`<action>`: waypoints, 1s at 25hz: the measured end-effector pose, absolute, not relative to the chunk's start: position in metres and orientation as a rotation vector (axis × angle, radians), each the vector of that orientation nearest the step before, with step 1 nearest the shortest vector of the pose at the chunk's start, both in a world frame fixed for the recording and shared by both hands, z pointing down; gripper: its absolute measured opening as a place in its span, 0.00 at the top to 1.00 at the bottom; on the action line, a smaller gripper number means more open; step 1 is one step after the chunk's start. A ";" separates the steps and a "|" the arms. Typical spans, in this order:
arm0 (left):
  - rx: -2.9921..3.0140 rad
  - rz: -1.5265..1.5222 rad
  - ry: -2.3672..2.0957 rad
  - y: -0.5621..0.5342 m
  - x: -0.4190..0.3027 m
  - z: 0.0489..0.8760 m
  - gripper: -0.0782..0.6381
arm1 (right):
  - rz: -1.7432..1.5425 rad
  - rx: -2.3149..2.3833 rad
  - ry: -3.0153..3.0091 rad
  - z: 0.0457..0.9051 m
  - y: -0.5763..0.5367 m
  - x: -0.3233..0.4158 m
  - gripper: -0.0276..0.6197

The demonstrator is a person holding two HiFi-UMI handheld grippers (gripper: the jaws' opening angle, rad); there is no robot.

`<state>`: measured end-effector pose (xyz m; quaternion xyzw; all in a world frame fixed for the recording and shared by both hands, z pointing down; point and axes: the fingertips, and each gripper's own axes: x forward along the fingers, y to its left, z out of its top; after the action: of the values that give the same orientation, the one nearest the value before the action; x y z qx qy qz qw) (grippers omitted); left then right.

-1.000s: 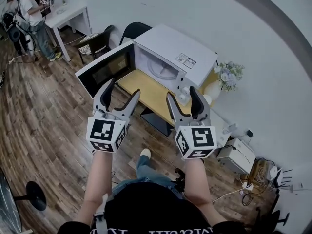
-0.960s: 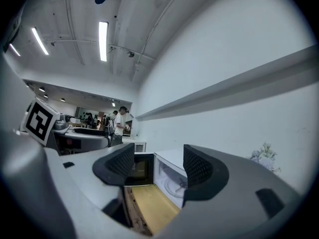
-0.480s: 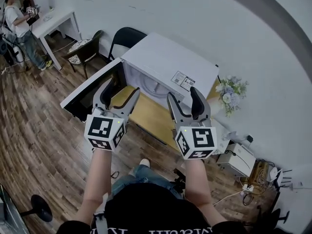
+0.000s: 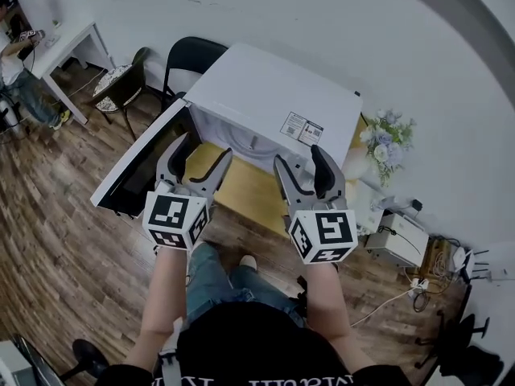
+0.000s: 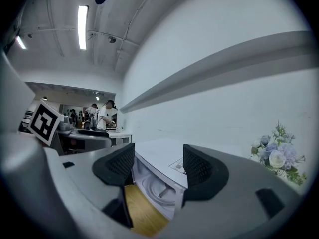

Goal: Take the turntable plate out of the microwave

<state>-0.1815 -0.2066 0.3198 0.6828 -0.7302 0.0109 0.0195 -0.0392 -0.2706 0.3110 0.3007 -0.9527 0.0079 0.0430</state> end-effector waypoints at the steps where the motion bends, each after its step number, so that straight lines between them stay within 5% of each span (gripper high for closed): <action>1: 2.134 0.034 -2.245 -0.211 -0.185 0.322 0.40 | 0.031 0.935 -2.904 0.314 -0.271 -0.043 0.47; 25: 2.424 0.086 -1.615 -0.257 -0.225 0.390 0.45 | 0.341 1.491 -2.616 0.376 -0.248 -0.093 0.50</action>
<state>-0.2249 -0.2566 0.3898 0.8265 -0.5507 0.0294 0.1134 -0.0933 -0.2477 0.3760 0.4913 -0.8619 0.1123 0.0557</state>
